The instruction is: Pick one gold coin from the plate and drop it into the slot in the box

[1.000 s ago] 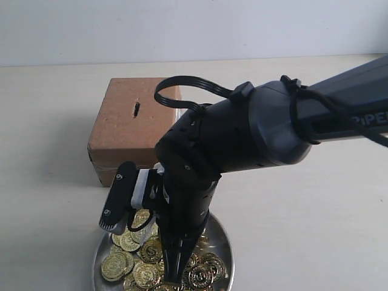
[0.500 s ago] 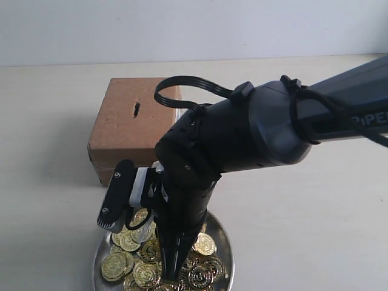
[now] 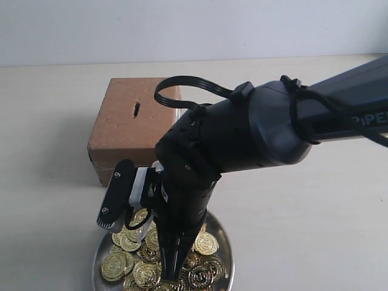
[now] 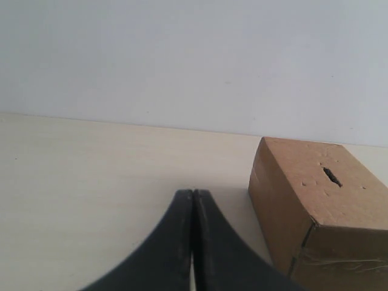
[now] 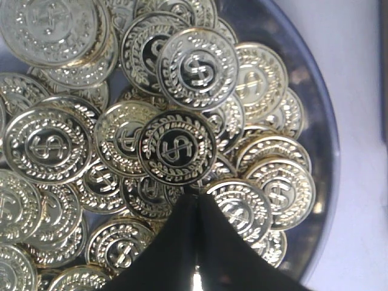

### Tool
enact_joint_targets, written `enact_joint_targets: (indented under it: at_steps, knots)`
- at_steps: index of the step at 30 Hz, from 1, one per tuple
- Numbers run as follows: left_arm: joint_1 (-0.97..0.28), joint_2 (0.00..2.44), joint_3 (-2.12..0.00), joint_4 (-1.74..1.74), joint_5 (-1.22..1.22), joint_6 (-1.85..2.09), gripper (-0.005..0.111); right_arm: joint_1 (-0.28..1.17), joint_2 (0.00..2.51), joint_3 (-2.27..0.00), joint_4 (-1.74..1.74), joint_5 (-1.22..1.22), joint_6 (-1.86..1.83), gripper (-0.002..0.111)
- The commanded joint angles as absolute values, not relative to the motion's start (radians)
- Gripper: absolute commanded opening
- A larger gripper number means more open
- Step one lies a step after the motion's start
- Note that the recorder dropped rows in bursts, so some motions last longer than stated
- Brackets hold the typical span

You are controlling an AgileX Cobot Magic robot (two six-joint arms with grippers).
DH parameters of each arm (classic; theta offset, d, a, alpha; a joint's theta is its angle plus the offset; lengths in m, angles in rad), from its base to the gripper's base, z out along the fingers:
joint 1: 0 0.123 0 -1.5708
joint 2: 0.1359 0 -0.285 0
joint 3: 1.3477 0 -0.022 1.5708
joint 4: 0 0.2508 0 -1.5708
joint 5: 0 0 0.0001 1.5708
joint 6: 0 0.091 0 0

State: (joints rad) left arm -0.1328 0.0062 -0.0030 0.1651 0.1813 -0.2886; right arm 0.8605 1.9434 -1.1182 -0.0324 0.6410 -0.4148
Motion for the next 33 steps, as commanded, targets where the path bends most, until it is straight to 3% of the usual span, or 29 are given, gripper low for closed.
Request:
enact_joint_targets:
  at_steps: [1,13,24,33]
  knots:
    - [-0.139,0.0,0.0,0.17,0.17,-0.292,0.0,0.86,1.942,-1.115,-0.036,0.629,-0.415,0.0]
    - [-0.139,0.0,0.0,0.17,0.17,-0.292,0.0,0.86,1.942,-1.115,-0.036,0.641,-0.376,0.001]
    - [-0.139,0.0,0.0,0.17,0.17,-0.289,0.0,0.86,1.942,-1.115,-0.043,0.663,-0.335,0.022]
    - [-0.139,0.0,0.0,0.17,0.17,-0.289,0.0,0.86,1.942,-1.115,-0.061,0.709,-0.263,0.027]
